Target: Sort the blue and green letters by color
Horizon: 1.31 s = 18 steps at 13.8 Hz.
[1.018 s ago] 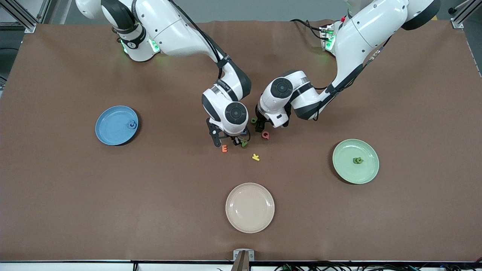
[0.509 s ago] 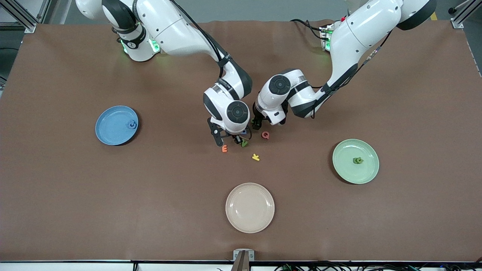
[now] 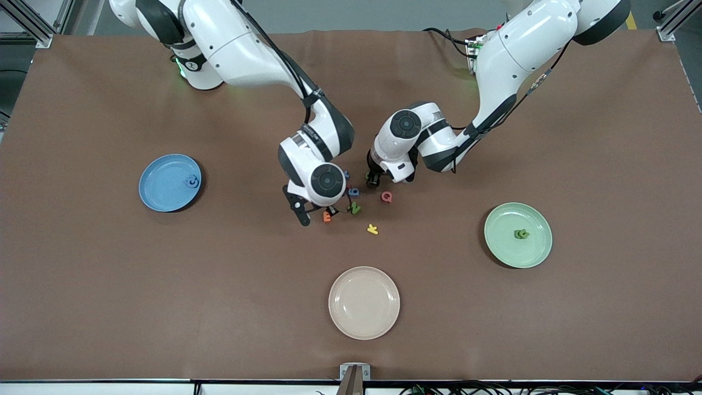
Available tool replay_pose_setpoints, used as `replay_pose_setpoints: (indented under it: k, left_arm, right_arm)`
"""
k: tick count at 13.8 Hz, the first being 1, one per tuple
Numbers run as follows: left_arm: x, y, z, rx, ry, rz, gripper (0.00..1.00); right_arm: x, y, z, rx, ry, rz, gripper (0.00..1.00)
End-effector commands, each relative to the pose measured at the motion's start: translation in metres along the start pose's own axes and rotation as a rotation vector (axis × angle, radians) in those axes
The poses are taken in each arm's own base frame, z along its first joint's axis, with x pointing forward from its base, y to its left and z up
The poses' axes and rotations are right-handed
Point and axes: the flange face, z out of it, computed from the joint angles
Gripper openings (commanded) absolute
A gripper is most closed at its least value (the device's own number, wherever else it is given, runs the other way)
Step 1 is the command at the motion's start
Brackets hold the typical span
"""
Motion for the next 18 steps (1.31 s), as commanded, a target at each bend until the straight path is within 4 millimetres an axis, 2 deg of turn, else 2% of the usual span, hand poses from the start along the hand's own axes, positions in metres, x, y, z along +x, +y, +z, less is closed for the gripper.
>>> replay_pose_setpoints:
  k: [1,3,5,6,7,8,11,13,14,18]
  left_arm:
    - [-0.004,-0.004,0.003,-0.014,-0.004,-0.008,0.54]
    - [-0.005,-0.004,0.002,-0.016,-0.005,-0.004,0.46]
    - [-0.006,-0.005,0.003,-0.015,-0.004,-0.002,0.28]
    - [-0.006,-0.004,0.002,-0.016,-0.004,-0.001,0.14]
    - [-0.006,-0.004,0.001,-0.019,-0.004,0.002,0.05]
    - [-0.006,-0.003,-0.003,-0.025,0.0,0.009,0.01]
    - [0.003,0.009,-0.028,-0.067,0.041,0.023,0.0]
    - [0.003,0.016,-0.053,-0.105,0.068,0.042,0.0]
    - [0.012,0.024,-0.068,-0.124,0.09,0.055,0.0]
    - [0.053,0.055,-0.103,-0.133,0.16,0.221,0.0]
  right_arm:
    - [0.028,0.009,-0.024,-0.019,-0.019,-0.041,0.56]
    - [0.036,0.012,-0.032,-0.023,-0.024,-0.05,0.56]
    - [0.035,0.012,-0.029,-0.028,-0.024,-0.051,0.56]
    - [0.035,0.012,-0.03,-0.025,-0.024,-0.051,0.56]
    - [0.033,0.012,-0.03,-0.022,-0.024,-0.054,0.56]
    - [0.031,0.012,-0.028,-0.022,-0.024,-0.055,0.56]
    - [0.027,0.012,-0.029,-0.019,-0.027,-0.05,0.56]
    - [0.024,0.012,-0.029,-0.018,-0.031,-0.046,0.56]
    - [0.021,0.011,-0.03,-0.013,-0.037,-0.044,0.56]
    - [-0.039,0.003,-0.028,0.101,-0.035,0.074,0.54]
